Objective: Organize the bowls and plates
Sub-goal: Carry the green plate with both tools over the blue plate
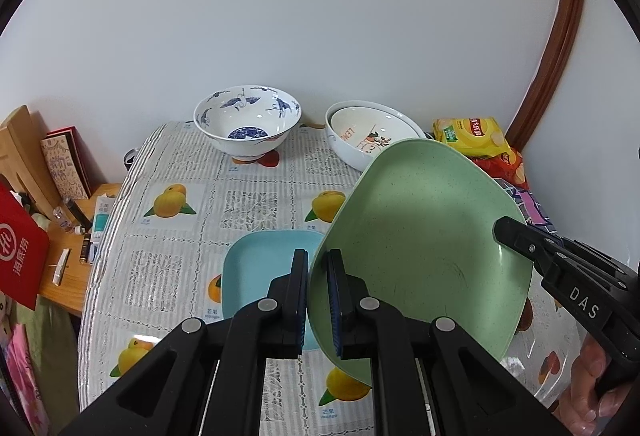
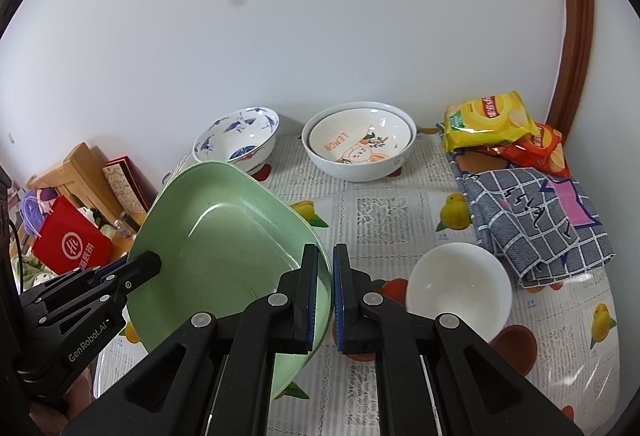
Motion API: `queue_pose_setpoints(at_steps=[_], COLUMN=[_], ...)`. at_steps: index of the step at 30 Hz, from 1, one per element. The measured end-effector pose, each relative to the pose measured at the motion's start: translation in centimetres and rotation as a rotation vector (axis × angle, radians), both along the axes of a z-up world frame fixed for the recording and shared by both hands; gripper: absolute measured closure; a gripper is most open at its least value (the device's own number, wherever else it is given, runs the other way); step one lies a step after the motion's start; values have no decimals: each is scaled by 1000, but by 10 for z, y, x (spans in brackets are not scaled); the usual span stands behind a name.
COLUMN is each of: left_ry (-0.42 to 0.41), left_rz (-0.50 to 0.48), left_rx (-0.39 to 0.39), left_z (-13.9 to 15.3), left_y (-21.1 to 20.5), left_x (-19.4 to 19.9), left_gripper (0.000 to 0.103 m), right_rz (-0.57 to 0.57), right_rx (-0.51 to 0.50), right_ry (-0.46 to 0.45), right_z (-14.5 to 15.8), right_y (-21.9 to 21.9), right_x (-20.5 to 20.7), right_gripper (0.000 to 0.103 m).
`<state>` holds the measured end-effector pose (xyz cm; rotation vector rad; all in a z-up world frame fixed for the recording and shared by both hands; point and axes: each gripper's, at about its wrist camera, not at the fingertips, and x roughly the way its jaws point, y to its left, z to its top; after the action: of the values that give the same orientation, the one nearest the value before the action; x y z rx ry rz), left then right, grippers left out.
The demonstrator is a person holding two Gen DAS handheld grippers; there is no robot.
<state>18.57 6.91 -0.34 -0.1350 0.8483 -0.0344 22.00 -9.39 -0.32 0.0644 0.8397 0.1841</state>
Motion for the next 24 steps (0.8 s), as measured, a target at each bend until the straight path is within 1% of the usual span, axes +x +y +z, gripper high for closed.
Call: queue_pose_setpoints(at_steps=[15, 24], left_ry=[46, 108], left_rz=[91, 136], left_rx=[-12, -20], left_z=[-26, -58], left_y=[51, 74], left_x=[12, 22], left_gripper=[93, 93], right_rz=[87, 138], right_rx=[-18, -31], right_ry=[33, 88], right_z=[-22, -52], right_y=[53, 80], right_x=[28, 51], right_gripper=[95, 95])
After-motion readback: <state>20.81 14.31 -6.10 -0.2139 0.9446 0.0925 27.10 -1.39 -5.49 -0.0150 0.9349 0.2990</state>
